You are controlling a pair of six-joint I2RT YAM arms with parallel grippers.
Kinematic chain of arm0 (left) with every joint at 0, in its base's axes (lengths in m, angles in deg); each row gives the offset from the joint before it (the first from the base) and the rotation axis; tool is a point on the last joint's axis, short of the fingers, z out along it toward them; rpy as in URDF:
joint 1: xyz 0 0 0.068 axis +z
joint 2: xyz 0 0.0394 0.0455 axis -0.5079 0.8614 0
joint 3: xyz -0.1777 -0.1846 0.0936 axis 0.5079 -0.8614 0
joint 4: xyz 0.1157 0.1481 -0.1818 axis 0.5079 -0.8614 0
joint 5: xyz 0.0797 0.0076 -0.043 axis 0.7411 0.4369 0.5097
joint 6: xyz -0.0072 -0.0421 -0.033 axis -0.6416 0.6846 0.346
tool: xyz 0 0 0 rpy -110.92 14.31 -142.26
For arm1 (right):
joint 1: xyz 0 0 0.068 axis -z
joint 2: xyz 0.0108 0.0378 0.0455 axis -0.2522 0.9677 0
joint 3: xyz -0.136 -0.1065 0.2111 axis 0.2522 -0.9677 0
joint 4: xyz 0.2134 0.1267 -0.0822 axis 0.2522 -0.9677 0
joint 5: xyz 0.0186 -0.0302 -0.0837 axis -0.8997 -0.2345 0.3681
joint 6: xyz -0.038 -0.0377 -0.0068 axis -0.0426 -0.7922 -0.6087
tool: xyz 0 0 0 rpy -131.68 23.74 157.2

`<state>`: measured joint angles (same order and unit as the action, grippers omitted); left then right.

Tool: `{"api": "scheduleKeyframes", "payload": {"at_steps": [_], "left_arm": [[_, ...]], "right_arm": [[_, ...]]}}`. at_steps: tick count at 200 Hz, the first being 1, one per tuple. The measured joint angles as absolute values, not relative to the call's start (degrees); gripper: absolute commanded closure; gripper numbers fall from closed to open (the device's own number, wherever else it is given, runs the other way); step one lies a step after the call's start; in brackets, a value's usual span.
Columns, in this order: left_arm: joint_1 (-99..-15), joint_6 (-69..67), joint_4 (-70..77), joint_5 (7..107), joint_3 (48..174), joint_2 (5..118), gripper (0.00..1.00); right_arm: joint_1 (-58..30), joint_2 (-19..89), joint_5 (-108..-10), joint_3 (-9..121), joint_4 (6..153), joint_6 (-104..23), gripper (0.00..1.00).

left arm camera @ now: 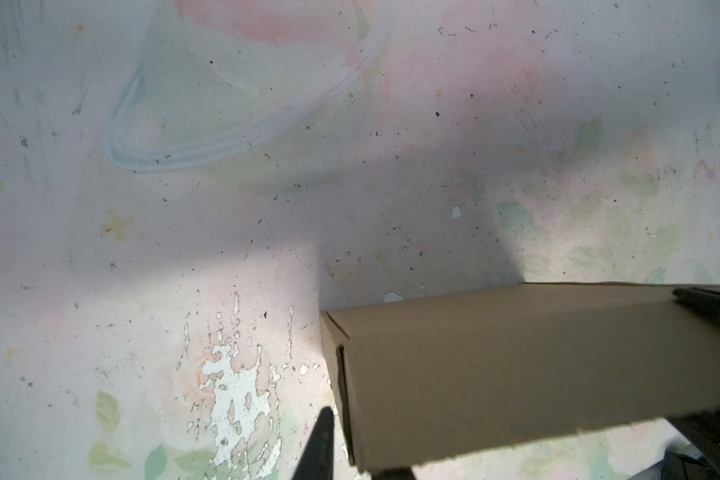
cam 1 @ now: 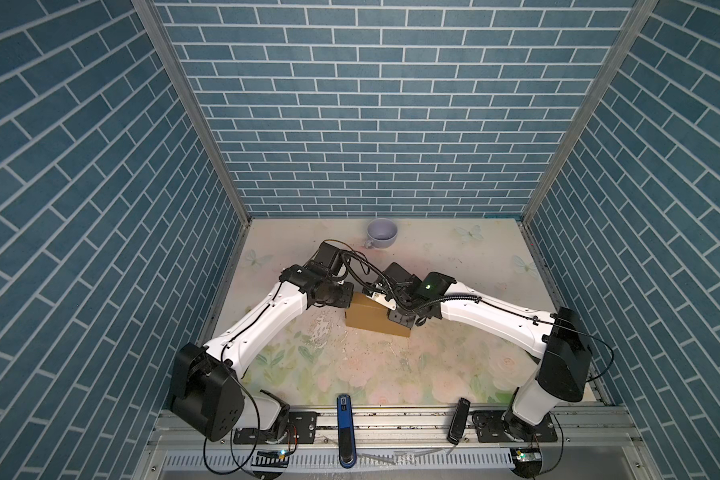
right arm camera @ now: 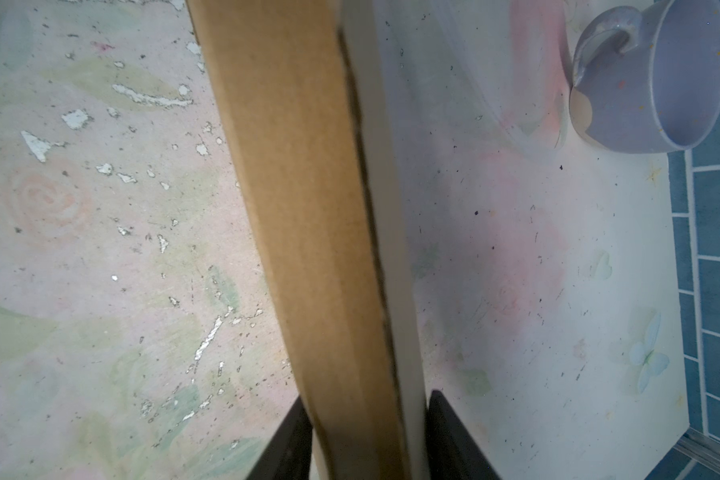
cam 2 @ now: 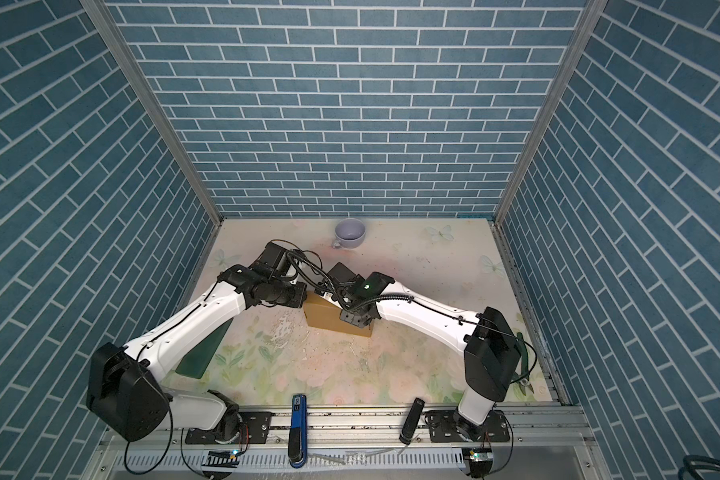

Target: Fold the paper box

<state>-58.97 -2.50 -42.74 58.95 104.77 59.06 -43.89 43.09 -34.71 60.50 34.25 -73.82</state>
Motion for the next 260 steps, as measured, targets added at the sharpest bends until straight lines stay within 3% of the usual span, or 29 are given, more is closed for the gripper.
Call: {"api": "scheduleKeyframes", "payload": {"at_steps": [144,214,260], "left_arm": [[-57.5,-1.6,-46.7,56.5,104.8,50.7,0.52],[-45.4,0.5,-38.9,45.4,102.7,50.7,0.44],[-43.9,4.0,-29.0,38.5,102.0,56.1,0.41]], "right_arm": [[-43.3,44.2,-34.1,60.9,36.9,-70.4,0.65],[-42.6,44.2,-35.0,60.9,37.3,-69.9,0.65],[-42.4,44.2,-35.4,61.0,37.2,-70.0,0.66]]}}
